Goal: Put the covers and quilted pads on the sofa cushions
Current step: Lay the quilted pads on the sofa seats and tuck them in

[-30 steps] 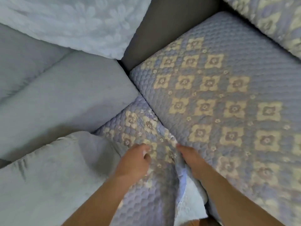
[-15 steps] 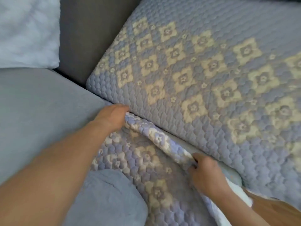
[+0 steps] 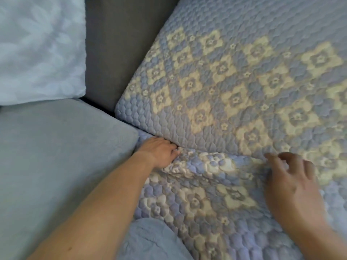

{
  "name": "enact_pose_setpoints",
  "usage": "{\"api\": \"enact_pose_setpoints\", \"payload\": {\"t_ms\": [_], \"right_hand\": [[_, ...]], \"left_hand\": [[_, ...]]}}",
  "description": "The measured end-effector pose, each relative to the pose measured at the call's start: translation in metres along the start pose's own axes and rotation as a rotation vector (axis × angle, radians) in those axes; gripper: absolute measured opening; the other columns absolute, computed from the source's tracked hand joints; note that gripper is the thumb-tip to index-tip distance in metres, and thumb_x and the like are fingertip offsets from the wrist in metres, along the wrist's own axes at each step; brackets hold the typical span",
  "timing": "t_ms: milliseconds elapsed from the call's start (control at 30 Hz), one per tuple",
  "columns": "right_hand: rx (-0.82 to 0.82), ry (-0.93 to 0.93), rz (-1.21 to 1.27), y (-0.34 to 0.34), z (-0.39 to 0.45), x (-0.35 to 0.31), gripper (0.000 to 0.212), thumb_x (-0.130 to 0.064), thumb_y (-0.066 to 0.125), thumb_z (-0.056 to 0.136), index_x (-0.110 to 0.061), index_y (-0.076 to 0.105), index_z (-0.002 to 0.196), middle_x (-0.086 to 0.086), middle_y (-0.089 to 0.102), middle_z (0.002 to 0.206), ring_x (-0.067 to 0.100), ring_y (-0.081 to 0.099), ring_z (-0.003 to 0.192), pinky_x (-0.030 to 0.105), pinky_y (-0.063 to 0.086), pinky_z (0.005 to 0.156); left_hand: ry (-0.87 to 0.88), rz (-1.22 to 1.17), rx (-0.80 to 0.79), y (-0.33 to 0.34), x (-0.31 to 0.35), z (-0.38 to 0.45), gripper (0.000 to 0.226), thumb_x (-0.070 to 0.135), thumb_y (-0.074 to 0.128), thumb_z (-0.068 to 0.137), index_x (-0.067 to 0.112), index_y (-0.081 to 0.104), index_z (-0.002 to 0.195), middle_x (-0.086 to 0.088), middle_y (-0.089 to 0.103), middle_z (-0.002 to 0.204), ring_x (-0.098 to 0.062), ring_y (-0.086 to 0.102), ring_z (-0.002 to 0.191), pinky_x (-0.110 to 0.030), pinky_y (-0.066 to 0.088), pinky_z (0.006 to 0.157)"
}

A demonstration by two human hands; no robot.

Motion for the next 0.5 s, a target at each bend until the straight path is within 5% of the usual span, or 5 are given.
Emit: {"api": "enact_pose_setpoints", "payload": {"t_ms": [67, 133, 300, 400, 500], "right_hand": [[0.096, -0.213, -0.002, 0.0, -0.011, -0.033, 0.044, -0.002, 0.054, 0.075, -0.004, 0.063, 0.117, 0.018, 0.056, 0.118, 0.043, 0.049, 0.103, 0.05, 0.044, 0.084], [-0.017, -0.35, -0.013, 0.026, -0.022, -0.058, 0.04, -0.006, 0.053, 0.079, -0.005, 0.063, 0.117, 0.013, 0.057, 0.12, 0.038, 0.052, 0.106, 0.046, 0.045, 0.088], [-0.205, -0.244, -0.108, 0.082, -0.038, -0.061, 0.054, -0.021, 0.065, 0.088, -0.006, 0.054, 0.139, 0.011, 0.059, 0.123, 0.032, 0.056, 0.11, 0.042, 0.049, 0.093], [-0.217, -0.237, -0.126, 0.098, -0.051, -0.06, 0.051, -0.028, 0.055, 0.092, -0.007, 0.054, 0.138, 0.011, 0.057, 0.125, 0.032, 0.055, 0.111, 0.044, 0.045, 0.1], [-0.234, -0.15, -0.116, 0.096, -0.057, -0.059, 0.051, -0.043, 0.036, 0.1, -0.015, 0.046, 0.142, 0.009, 0.046, 0.14, 0.032, 0.044, 0.129, 0.046, 0.036, 0.111]], "left_hand": [[0.002, 0.032, -0.074, 0.0, 0.0, 0.008, 0.061, 0.055, 0.012, 0.105, 0.027, 0.048, 0.146, 0.0, 0.047, 0.152, -0.023, 0.043, 0.138, -0.04, 0.028, 0.116], [0.016, 0.042, -0.108, 0.004, 0.003, 0.013, 0.066, 0.059, 0.009, 0.103, 0.027, 0.041, 0.151, 0.0, 0.039, 0.158, -0.022, 0.037, 0.143, -0.04, 0.023, 0.119], [0.0, -0.026, -0.131, 0.015, -0.005, 0.03, 0.082, 0.08, 0.019, 0.092, 0.03, 0.035, 0.155, 0.004, 0.024, 0.165, -0.022, 0.026, 0.15, -0.041, 0.02, 0.122], [-0.02, -0.111, -0.109, 0.013, -0.01, 0.035, 0.065, 0.076, 0.029, 0.094, 0.031, 0.063, 0.126, 0.0, 0.054, 0.146, -0.026, 0.054, 0.124, -0.041, 0.041, 0.106], [-0.058, -0.139, -0.044, 0.008, -0.012, 0.037, 0.052, 0.065, 0.032, 0.1, 0.027, 0.068, 0.098, -0.004, 0.067, 0.12, -0.024, 0.06, 0.097, -0.038, 0.048, 0.089]]}}
Point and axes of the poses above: each hand's wrist, its own z-axis towards the middle knuckle, its own y-axis out of the palm, x = y × z, the point moved 8 cm from there along z, towards the middle knuckle
